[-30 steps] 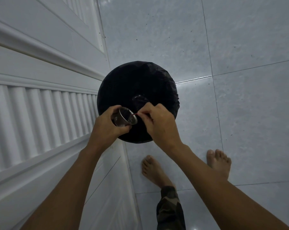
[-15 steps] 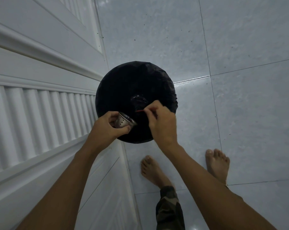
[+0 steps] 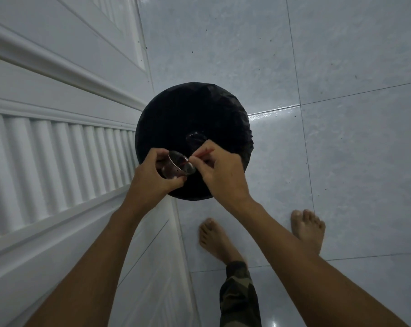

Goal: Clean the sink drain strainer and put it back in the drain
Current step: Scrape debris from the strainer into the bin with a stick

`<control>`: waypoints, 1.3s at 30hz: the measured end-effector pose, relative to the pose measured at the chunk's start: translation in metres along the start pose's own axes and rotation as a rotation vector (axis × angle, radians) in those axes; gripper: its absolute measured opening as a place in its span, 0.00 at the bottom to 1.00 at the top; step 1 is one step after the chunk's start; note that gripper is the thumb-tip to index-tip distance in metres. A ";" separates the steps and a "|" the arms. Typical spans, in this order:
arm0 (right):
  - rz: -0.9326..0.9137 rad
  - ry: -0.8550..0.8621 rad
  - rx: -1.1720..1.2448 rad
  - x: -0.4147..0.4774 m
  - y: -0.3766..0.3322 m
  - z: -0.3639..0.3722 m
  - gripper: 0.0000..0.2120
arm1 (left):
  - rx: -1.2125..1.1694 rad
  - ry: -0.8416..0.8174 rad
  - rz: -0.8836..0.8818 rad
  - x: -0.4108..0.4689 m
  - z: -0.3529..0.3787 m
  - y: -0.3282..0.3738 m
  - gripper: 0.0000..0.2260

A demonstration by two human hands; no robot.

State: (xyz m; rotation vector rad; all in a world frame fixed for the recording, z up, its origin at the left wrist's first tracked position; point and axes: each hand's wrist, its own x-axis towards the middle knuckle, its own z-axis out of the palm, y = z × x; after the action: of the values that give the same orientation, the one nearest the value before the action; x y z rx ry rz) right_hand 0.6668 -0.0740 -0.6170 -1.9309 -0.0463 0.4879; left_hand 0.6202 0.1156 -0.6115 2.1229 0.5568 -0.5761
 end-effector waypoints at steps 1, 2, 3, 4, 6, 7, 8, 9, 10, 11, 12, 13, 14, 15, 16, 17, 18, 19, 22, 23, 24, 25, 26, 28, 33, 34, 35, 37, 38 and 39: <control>0.006 -0.018 -0.042 -0.002 0.001 0.003 0.05 | 0.015 0.013 0.013 -0.002 0.003 0.001 0.30; 0.027 0.007 -0.096 -0.002 0.003 0.003 0.05 | 0.026 0.026 0.023 -0.004 0.005 0.002 0.30; 0.052 0.066 -0.148 0.000 0.006 0.000 0.05 | 0.034 0.040 0.029 -0.005 0.007 0.003 0.30; 0.069 0.133 -0.180 0.002 0.009 -0.004 0.05 | 0.044 0.057 0.032 -0.006 0.009 0.003 0.31; 0.036 0.174 -0.170 0.003 0.011 -0.009 0.04 | 0.074 0.087 0.041 -0.006 0.011 0.002 0.31; -0.001 0.117 -0.160 0.002 0.011 -0.008 0.04 | 0.096 0.097 0.054 -0.006 0.012 0.001 0.31; -0.027 0.025 -0.176 -0.001 0.010 -0.005 0.04 | 0.119 0.107 0.071 -0.006 0.013 0.001 0.31; -0.035 -0.060 -0.226 -0.005 0.010 -0.001 0.04 | 0.139 0.115 0.090 -0.007 0.015 0.001 0.31; -0.031 -0.091 -0.286 -0.008 0.010 0.001 0.05 | 0.153 0.121 0.105 -0.007 0.017 0.001 0.31; -0.014 -0.057 -0.327 -0.008 0.012 0.000 0.05 | 0.161 0.124 0.115 -0.007 0.019 0.001 0.32; 0.007 0.028 -0.338 -0.006 0.015 -0.004 0.05 | 0.166 0.128 0.121 -0.008 0.020 0.001 0.32; 0.019 0.116 -0.317 -0.004 0.017 -0.007 0.05 | 0.167 0.134 0.120 -0.009 0.021 0.001 0.31; 0.018 0.154 -0.284 -0.003 0.018 -0.008 0.06 | 0.160 0.140 0.111 -0.009 0.020 0.000 0.31; 0.003 0.124 -0.252 -0.003 0.017 -0.007 0.06 | 0.151 0.143 0.098 -0.009 0.020 0.000 0.31; -0.020 0.042 -0.232 -0.005 0.014 -0.004 0.06 | 0.143 0.140 0.084 -0.008 0.019 -0.001 0.31; -0.035 -0.042 -0.243 -0.008 0.013 0.001 0.06 | 0.139 0.133 0.075 -0.008 0.018 -0.001 0.31; -0.038 -0.082 -0.277 -0.011 0.011 0.005 0.06 | 0.137 0.126 0.070 -0.007 0.017 -0.001 0.31; -0.028 -0.061 -0.306 -0.011 0.012 0.006 0.06 | 0.134 0.122 0.066 -0.007 0.017 -0.001 0.31; 0.079 0.176 -0.270 -0.001 0.019 -0.005 0.06 | 0.088 0.140 0.027 -0.006 0.018 0.000 0.33; 0.101 0.205 -0.262 0.002 0.020 -0.007 0.06 | 0.067 0.159 0.008 -0.006 0.018 0.000 0.36; 0.103 0.190 -0.278 0.003 0.020 -0.009 0.06 | 0.055 0.177 -0.008 -0.005 0.018 -0.001 0.39; 0.084 0.159 -0.314 0.002 0.020 -0.009 0.06 | 0.053 0.190 -0.017 -0.004 0.018 -0.002 0.41; 0.062 0.131 -0.356 0.000 0.018 -0.009 0.06 | 0.055 0.199 -0.016 -0.004 0.020 -0.002 0.41; 0.036 0.114 -0.419 -0.003 0.016 -0.011 0.07 | 0.039 0.224 0.002 -0.005 0.025 0.000 0.37; 0.016 0.145 -0.475 -0.002 0.015 -0.027 0.07 | -0.056 0.314 0.049 -0.017 0.047 0.015 0.33; 0.002 0.147 -0.473 -0.003 0.013 -0.031 0.07 | -0.067 0.335 0.048 -0.020 0.050 0.020 0.33; -0.011 0.149 -0.462 -0.004 0.010 -0.036 0.07 | -0.079 0.356 0.045 -0.023 0.053 0.025 0.33; -0.033 0.150 -0.443 -0.007 0.003 -0.047 0.07 | -0.100 0.390 0.042 -0.031 0.056 0.036 0.33; -0.040 0.149 -0.439 -0.009 -0.003 -0.053 0.07 | -0.107 0.405 0.043 -0.035 0.056 0.044 0.33; -0.049 0.148 -0.436 -0.011 -0.010 -0.059 0.07 | -0.112 0.419 0.044 -0.040 0.055 0.052 0.33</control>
State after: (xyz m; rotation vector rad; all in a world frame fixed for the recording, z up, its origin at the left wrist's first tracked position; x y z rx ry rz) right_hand 0.6800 -0.1241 -0.5854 -2.3818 -0.1115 0.3165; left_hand 0.6072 0.0347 -0.5859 2.1504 0.7502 -0.0669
